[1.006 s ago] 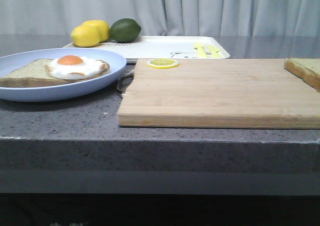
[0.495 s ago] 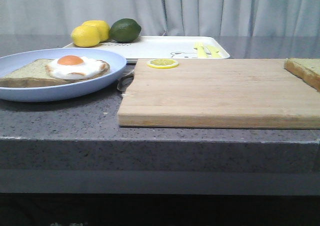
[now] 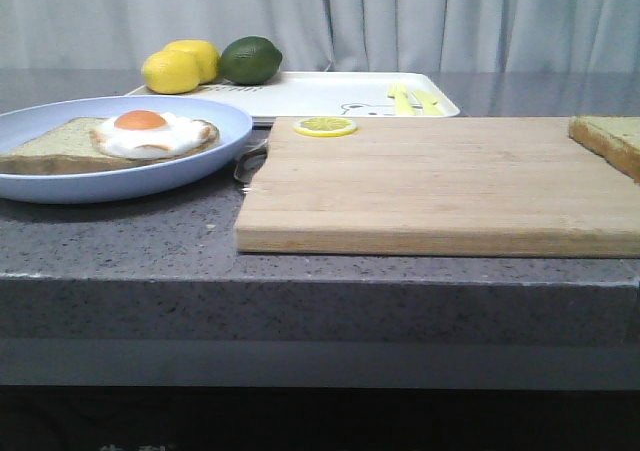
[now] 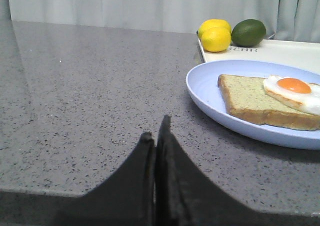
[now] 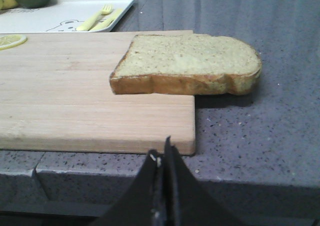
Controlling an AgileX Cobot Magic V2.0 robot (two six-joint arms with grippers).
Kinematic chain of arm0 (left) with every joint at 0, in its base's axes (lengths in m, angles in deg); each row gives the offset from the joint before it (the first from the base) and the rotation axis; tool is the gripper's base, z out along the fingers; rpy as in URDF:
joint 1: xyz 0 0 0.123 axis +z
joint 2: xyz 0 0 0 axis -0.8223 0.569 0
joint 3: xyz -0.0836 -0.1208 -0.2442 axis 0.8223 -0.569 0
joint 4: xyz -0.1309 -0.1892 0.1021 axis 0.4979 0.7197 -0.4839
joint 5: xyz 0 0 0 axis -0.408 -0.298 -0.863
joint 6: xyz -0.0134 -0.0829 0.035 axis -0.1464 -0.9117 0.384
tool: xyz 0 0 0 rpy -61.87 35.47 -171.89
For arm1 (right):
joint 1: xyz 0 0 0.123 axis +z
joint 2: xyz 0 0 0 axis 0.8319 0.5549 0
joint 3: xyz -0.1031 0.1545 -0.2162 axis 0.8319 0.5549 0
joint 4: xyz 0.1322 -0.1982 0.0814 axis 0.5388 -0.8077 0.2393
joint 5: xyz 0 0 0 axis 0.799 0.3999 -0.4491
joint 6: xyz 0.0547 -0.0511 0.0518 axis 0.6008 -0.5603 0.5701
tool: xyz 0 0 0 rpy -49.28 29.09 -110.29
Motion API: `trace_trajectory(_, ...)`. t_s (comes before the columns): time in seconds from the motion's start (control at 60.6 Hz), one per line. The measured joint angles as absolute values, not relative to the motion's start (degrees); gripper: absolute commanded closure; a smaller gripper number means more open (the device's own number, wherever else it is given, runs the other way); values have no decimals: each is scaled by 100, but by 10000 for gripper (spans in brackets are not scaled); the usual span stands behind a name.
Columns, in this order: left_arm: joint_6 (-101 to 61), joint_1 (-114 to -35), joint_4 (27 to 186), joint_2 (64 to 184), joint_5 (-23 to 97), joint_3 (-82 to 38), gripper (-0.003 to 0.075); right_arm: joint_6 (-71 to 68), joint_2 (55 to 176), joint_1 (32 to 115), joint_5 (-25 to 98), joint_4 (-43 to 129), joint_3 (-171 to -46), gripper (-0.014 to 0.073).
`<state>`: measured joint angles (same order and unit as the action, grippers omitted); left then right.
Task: Place bread and move sandwich to tray
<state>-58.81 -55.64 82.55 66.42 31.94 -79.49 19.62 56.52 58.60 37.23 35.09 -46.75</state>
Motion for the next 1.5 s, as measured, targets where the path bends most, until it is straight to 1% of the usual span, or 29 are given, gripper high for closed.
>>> trace_trajectory(0.198,-5881,-5564,8255,6642,2577,-7949,739,1962,5652,5860,3442,3509,-4670,652)
trace_trajectory(0.313,-5881,-5564,8325,6642,1710,-7949,739,1962,5652,5860,3177,3509,-4699,652)
trace_trajectory(0.379,-5898,-5564,8342,6642,1205,-7949,739,1962,5652,5860,3252,3509,-4904,652)
trace_trajectory(0.445,-5976,-5564,8352,6642,1069,-7870,739,1962,5652,5860,3438,3509,-5247,652)
trace_trajectory(0.511,-6034,-5564,8352,6642,1446,-7614,739,1962,5652,5860,3730,3509,-5706,652)
trace_trajectory(0.627,-6058,-5564,8356,6777,2621,-6691,739,1962,5787,5860,4485,3509,-6693,652)
trace_trajectory(0.726,-6058,-5564,8356,7433,3340,-5897,739,1962,6379,5860,5092,3509,-7453,652)
trace_trajectory(0.808,-6058,-5564,8356,8079,3460,-5483,739,1962,7068,5860,5341,3509,-7859,652)
trace_trajectory(0.94,-6058,-5564,8356,8932,3460,-5219,739,1962,7948,5860,5376,3509,-8157,646)
trace_trajectory(0.99,-6058,-5564,8356,9137,3460,-5209,734,1962,8194,5860,5355,3509,-8192,620)
trace_trajectory(1.006,-6058,-5564,8356,9174,3460,-5209,727,1962,8240,5860,5355,3509,-8196,597)
trace_trajectory(1.039,-6058,-5564,8356,9238,3460,-5209,698,1962,8334,5860,5355,3509,-8195,559)
trace_trajectory(1.072,-6058,-5564,8356,9271,3460,-5209,648,1962,8386,5860,5355,3509,-8195,496)
trace_trajectory(1.105,-6058,-5564,8346,9282,3460,-5209,575,1962,8430,5860,5355,3509,-8195,403)
trace_trajectory(1.138,-6058,-5564,8334,9282,3460,-5209,482,1962,8441,5860,5355,3509,-8195,316)
trace_trajectory(1.155,-6058,-5564,8310,9282,3460,-5209,420,1962,8441,5860,5355,3509,-8195,263)
trace_trajectory(1.171,-6058,-5564,8294,9282,3460,-5209,377,1962,8441,5860,5355,3509,-8195,230)
trace_trajectory(1.188,-6058,-5564,8273,9282,3460,-5209,313,1962,8441,5860,5355,3509,-8195,181)
trace_trajectory(1.204,-6058,-5564,8262,9282,3460,-5209,272,1962,8441,5860,5355,3509,-8195,151)
trace_trajectory(1.221,-6058,-5564,8261,9282,3460,-5209,213,1962,8441,5860,5355,3509,-8195,123)
trace_trajectory(1.254,-6058,-5564,8239,9282,3460,-5209,133,1962,8441,5860,5355,3509,-8195,66)
trace_trajectory(1.287,-6058,-5564,8229,9296,3460,-5209,75,1962,8441,5860,5355,3509,-8195,25)
trace_trajectory(1.353,-6058,-5564,8219,9308,3450,-5209,25,1962,8441,5860,5342,3509,-8195,-12)
trace_trajectory(1.501,-6058,-5564,8219,9308,3450,-5230,29,1962,8516,5860,5252,3509,-8250,-7)
